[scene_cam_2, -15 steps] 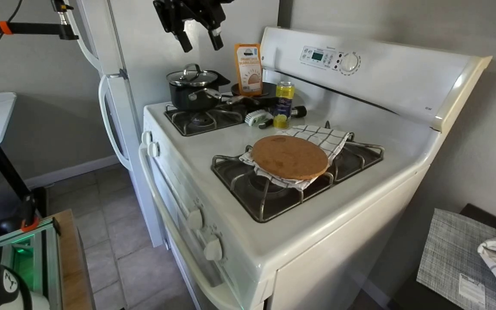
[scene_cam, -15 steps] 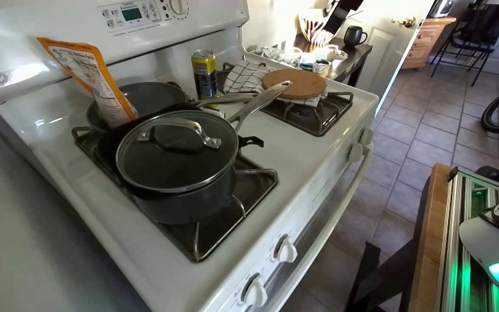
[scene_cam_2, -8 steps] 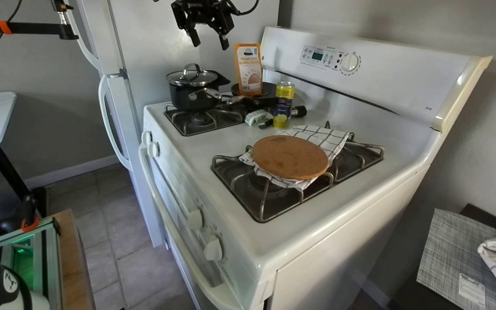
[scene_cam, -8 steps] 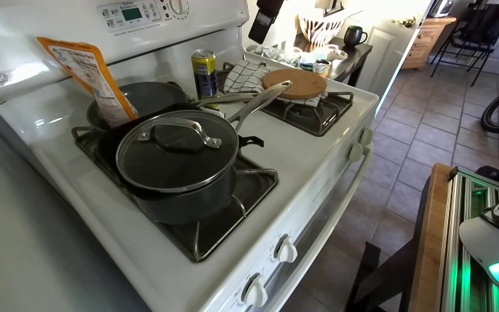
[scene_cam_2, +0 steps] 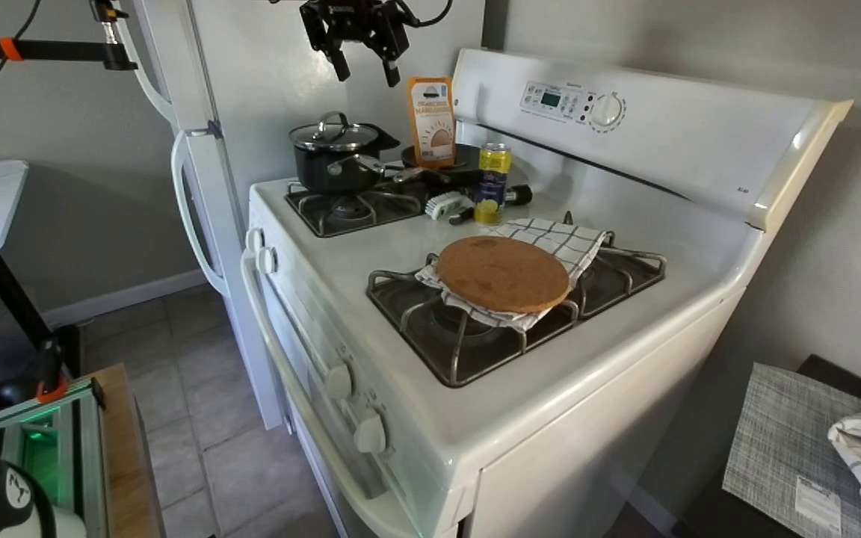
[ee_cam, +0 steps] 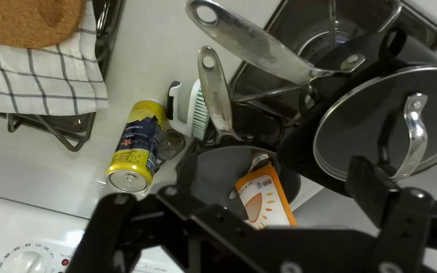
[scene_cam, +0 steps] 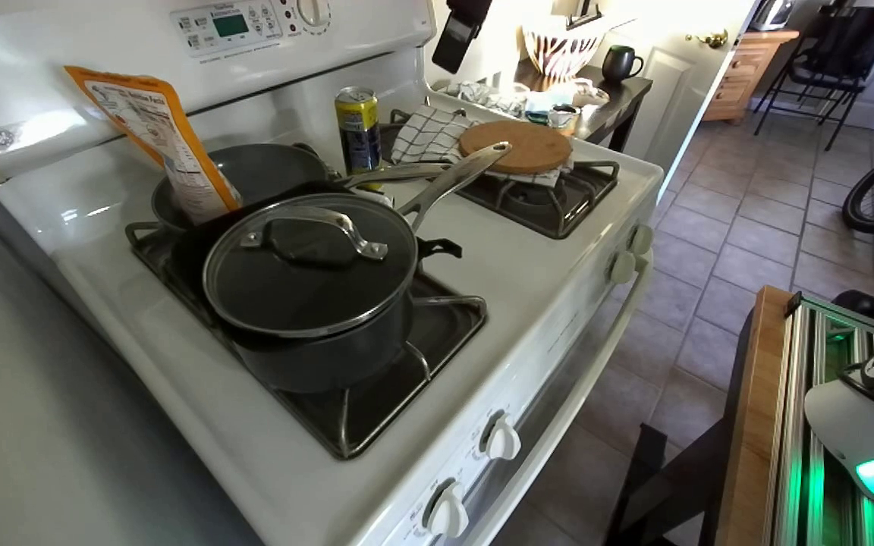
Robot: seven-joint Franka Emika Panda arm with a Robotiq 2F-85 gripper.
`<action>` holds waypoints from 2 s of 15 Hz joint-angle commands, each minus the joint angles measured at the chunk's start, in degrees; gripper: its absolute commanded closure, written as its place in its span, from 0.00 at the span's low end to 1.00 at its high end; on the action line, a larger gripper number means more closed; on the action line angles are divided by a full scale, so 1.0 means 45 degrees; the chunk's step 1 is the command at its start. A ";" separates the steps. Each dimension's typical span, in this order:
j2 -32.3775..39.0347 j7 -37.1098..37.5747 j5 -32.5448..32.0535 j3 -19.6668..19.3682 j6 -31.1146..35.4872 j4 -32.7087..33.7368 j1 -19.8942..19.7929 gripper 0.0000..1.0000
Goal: Put the glass lid on the coaster.
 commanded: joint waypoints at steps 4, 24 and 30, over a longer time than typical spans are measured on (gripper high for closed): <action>0.1700 0.1818 0.0733 0.0887 0.0522 0.1041 0.0378 0.00; 0.4216 0.2190 0.0406 0.1518 -0.1303 0.3257 0.0912 0.00; 0.5167 0.1899 0.0409 0.1660 -0.1594 0.3792 0.1137 0.00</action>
